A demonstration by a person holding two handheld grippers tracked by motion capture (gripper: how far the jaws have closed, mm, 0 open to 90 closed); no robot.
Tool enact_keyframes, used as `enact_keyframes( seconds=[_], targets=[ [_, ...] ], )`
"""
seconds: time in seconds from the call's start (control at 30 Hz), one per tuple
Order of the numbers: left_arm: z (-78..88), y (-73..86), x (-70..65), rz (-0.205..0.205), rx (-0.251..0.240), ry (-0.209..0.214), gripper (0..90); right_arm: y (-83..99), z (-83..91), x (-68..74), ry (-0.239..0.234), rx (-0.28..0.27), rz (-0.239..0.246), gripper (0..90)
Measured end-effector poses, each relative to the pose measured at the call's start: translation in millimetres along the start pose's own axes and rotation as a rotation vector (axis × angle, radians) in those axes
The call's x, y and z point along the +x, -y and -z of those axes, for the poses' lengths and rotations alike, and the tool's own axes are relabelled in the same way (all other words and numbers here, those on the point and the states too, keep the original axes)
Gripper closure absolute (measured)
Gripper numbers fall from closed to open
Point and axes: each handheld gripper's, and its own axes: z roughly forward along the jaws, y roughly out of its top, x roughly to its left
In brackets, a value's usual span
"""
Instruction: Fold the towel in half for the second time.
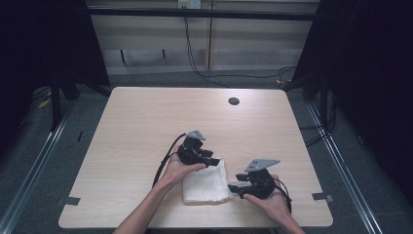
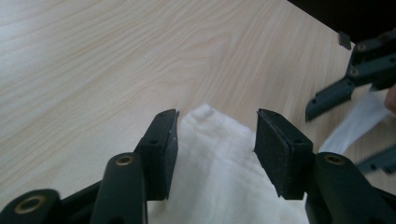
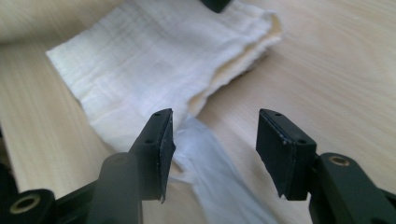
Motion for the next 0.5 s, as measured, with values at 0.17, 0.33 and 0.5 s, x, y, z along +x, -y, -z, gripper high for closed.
enact_keyframes(
  seconds=[0.17, 0.33, 0.5],
  targets=[
    [12.2, 0.6, 1.1, -0.005, -0.002, -0.027, 42.6, 2.4, 9.3, -12.5, 0.053, -0.031, -0.032, 44.8],
    [23.3, -0.4, 1.4, -0.017, 0.006, -0.049, 40.2, 0.0, 17.7, -22.6, 0.072, -0.053, -0.051, 44.8],
    [33.6, 3.7, -0.3, -0.054, 0.026, -0.066, 41.0, -2.2, 21.5, -29.3, 0.068, -0.084, -0.060, 43.6]
  ],
)
